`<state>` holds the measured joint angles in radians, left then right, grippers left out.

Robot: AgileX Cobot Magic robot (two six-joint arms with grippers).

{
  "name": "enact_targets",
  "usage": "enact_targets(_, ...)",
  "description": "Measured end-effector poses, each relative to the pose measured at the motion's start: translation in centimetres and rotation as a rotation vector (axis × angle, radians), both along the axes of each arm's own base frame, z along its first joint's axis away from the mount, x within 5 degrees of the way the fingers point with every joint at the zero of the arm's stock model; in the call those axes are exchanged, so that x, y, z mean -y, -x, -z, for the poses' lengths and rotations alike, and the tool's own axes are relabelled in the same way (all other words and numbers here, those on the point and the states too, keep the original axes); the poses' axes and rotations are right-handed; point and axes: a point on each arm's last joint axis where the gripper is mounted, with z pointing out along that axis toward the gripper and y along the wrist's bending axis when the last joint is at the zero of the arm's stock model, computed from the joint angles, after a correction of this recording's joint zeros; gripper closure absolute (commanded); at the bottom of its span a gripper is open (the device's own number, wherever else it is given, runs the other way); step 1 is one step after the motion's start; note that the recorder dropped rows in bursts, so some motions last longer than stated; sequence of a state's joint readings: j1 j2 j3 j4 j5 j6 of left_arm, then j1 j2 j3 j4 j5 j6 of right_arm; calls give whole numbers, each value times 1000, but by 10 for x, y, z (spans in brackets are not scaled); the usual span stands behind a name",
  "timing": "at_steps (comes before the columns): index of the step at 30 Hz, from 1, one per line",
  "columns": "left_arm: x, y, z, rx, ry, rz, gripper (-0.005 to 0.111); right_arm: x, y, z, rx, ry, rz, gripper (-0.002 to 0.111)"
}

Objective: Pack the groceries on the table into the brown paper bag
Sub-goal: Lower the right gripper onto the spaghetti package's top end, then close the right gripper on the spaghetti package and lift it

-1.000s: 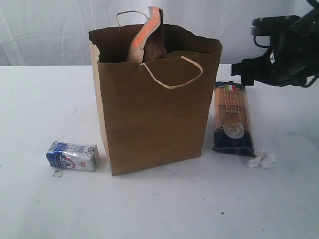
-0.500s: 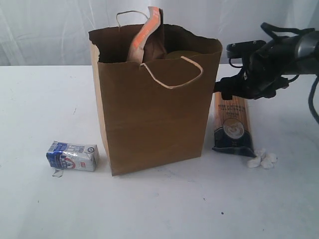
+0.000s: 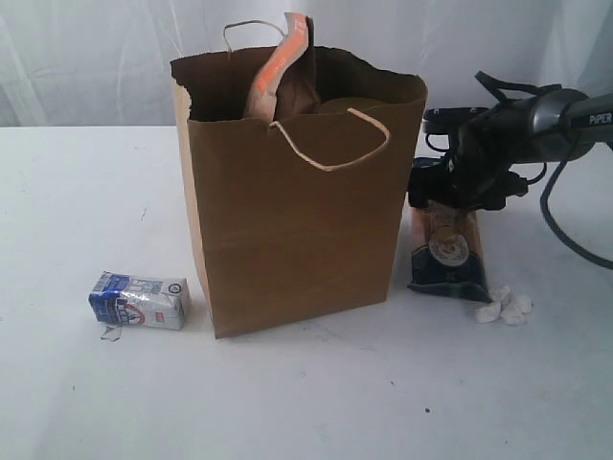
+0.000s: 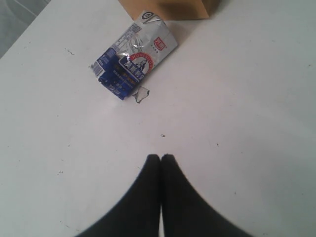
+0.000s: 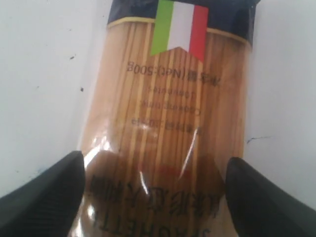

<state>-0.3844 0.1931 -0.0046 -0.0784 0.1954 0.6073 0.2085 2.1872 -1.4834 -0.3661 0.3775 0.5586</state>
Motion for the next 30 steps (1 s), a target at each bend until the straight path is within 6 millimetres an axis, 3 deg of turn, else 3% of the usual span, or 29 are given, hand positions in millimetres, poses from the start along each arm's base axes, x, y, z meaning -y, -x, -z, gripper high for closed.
enact_targets(5,0,0,0,0,0,0,107,-1,0,2,-3,-6,0,35)
enact_targets(14,0,0,0,0,0,0,107,-1,-2,6,0,4,-23,12)
enact_targets(28,0,0,0,0,0,0,107,-1,3,10,-50,-9,42,12)
enact_targets(30,0,0,0,0,0,0,107,-5,3,11,-54,-16,41,17)
